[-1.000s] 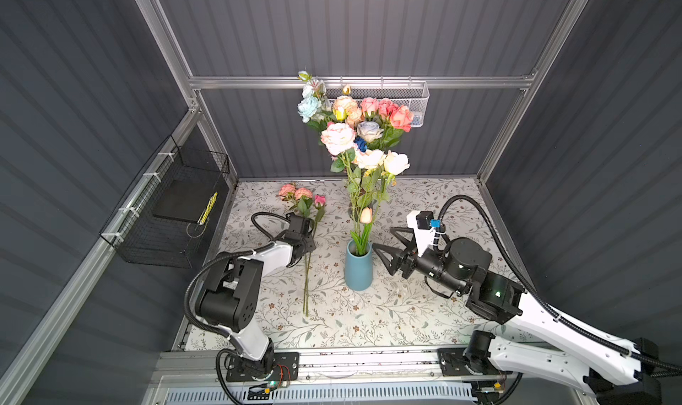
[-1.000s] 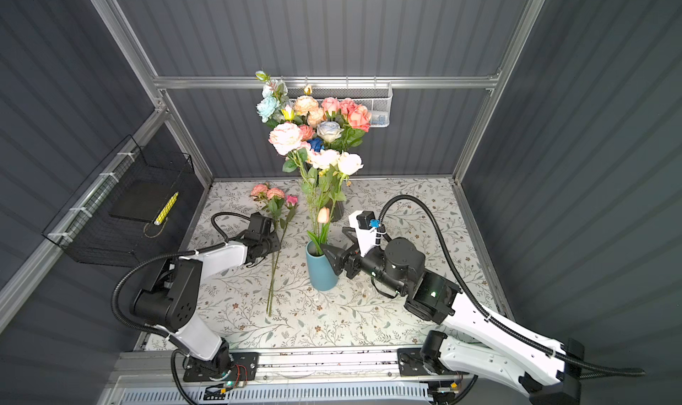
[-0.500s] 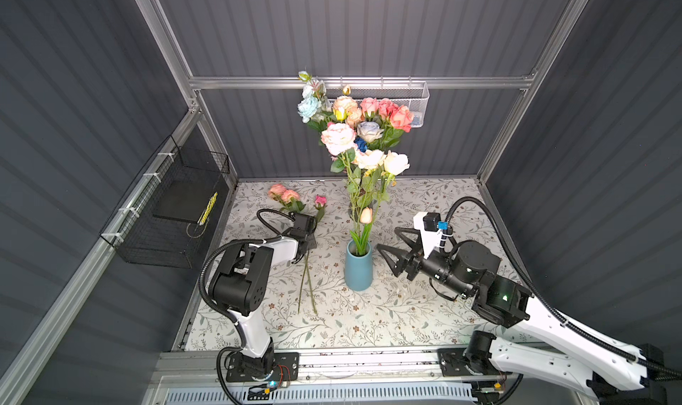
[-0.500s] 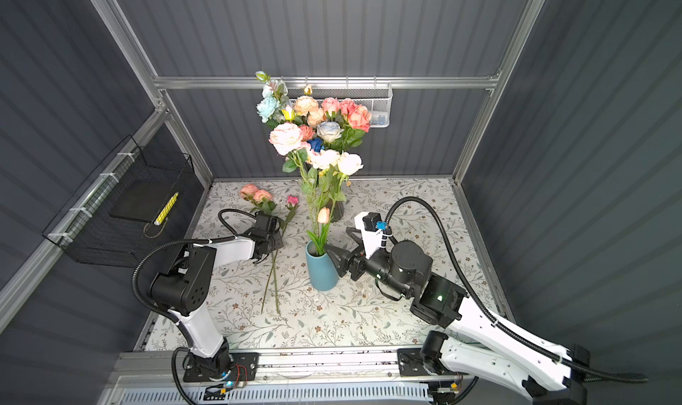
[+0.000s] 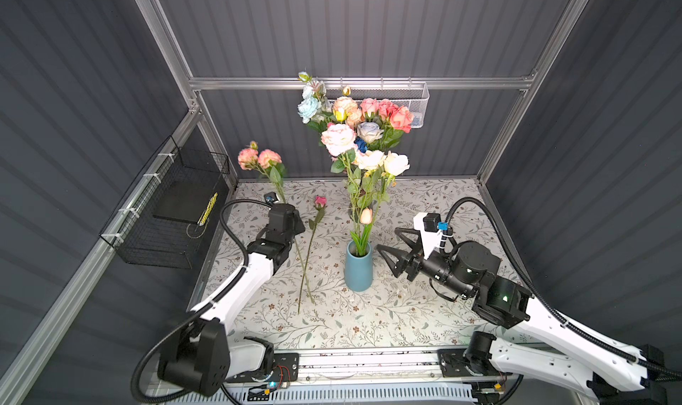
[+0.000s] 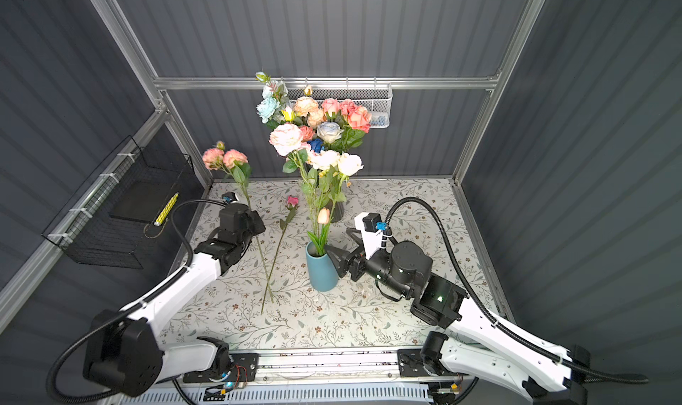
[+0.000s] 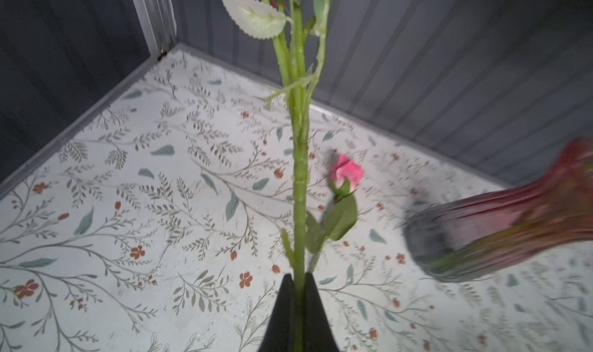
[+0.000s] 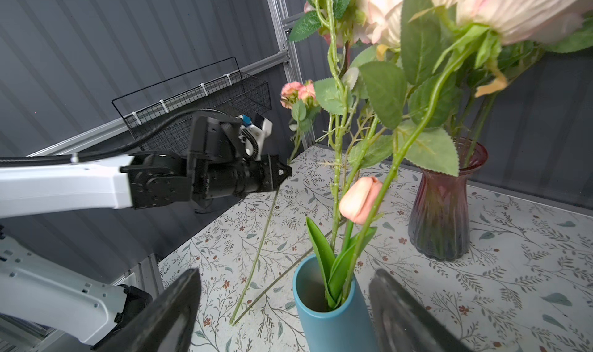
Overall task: Arrange flowers in a vase
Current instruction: Pick up the flower from the top-left of the table.
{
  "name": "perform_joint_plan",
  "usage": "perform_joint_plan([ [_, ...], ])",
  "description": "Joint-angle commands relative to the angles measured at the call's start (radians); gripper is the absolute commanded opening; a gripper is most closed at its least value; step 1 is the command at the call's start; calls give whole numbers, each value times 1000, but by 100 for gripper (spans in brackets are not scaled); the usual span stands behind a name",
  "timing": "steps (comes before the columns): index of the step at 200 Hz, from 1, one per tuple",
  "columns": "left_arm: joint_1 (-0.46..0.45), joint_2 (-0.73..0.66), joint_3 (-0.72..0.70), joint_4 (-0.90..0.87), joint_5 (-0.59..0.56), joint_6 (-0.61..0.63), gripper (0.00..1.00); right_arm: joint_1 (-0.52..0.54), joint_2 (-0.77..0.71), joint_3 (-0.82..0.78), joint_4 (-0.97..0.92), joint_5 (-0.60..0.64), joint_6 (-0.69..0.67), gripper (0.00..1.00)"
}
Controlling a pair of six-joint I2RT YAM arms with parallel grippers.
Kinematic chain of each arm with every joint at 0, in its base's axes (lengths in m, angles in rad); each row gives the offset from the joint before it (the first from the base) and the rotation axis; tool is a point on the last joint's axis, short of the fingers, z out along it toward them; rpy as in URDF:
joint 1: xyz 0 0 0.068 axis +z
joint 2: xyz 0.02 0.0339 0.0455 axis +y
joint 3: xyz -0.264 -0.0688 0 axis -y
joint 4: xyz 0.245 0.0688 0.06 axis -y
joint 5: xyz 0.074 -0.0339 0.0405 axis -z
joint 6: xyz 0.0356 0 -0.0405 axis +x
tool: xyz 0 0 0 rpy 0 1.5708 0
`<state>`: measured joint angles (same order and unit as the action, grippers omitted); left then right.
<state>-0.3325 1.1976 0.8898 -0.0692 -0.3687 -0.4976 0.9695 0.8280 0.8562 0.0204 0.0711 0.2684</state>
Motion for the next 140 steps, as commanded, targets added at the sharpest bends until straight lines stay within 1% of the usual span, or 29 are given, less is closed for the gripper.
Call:
perform_joint_plan([
  [1, 0, -138, 13, -89, 65, -7, 0, 6, -12, 16, 5, -30, -12, 86],
  [31, 0, -340, 30, -105, 246, 13, 0, 6, 10, 58, 3, -87, -18, 87],
  [51, 0, -437, 60, -94, 416, 62, 0, 6, 50, 111, -15, -143, -13, 88],
  [60, 0, -465, 76, -84, 511, 77, 0, 6, 74, 139, -20, -177, -7, 88],
  [73, 0, -491, 98, -55, 681, 103, 0, 7, 116, 180, -20, -239, 4, 88],
  [76, 0, -495, 100, -41, 747, 107, 0, 7, 123, 189, -20, -255, 8, 89],
  [84, 0, -506, 105, -4, 868, 111, 0, 7, 155, 219, -19, -295, 15, 89],
  [105, 0, -509, 113, 92, 1132, 76, 0, 8, 238, 302, -11, -392, 30, 89],
  [111, 0, -499, 122, 106, 1201, 71, 0, 8, 258, 326, -5, -397, 34, 89],
  [114, 0, -491, 125, 115, 1238, 64, 0, 9, 266, 336, -2, -433, 36, 89],
  [126, 0, -464, 123, 187, 1364, 11, 0, 9, 284, 374, 21, -463, 44, 90],
  [129, 0, -458, 120, 203, 1385, -2, 0, 9, 314, 385, 24, -468, 46, 90],
  [140, 0, -449, 106, 256, 1423, -42, 0, 11, 339, 422, 40, -482, 49, 90],
])
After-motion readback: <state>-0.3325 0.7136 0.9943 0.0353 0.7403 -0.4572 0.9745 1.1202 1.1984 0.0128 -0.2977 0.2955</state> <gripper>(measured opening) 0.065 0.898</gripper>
